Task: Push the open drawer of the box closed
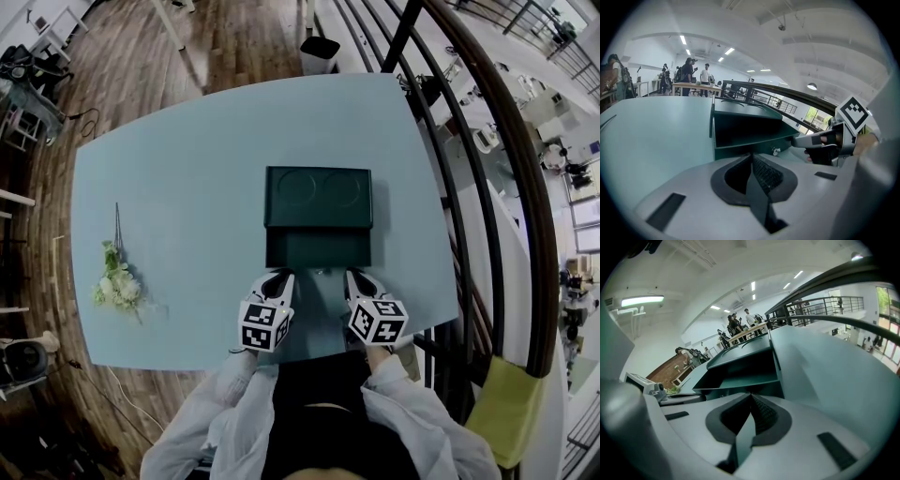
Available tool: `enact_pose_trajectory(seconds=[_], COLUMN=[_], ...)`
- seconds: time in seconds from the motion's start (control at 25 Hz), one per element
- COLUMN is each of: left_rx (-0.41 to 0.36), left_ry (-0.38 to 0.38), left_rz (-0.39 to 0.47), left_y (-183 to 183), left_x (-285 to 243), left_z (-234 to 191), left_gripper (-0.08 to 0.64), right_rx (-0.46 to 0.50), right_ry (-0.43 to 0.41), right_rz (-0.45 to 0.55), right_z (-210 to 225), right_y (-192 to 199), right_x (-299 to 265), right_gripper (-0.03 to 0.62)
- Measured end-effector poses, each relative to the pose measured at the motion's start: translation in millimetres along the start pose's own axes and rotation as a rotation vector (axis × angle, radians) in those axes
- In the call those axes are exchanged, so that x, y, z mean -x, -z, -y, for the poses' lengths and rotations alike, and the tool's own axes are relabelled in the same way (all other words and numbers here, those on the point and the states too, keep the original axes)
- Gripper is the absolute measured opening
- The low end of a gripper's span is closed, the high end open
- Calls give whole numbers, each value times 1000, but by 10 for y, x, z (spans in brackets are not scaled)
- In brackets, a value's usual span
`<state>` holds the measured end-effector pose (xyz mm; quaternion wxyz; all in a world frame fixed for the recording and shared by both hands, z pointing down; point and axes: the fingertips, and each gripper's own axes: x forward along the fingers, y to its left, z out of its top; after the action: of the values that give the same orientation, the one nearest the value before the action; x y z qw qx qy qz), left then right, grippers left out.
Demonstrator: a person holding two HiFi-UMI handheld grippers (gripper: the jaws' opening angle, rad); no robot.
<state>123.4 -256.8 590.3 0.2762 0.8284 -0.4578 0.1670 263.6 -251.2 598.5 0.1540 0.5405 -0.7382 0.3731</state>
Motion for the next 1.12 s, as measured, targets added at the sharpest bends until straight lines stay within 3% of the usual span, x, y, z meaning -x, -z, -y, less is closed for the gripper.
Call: enact_pose_trajectory(seconds=[1.12], left_rx=[-30], left_ry=[-10], left_rz=[19], left_y=[-199], left_x=[-187], left_z=[-106], left_gripper=[28], right_rx=[-27], right_ry=[-13], right_rz=[14], right_z=[41], right_y=[-212], right_x=[-171], right_gripper=[8])
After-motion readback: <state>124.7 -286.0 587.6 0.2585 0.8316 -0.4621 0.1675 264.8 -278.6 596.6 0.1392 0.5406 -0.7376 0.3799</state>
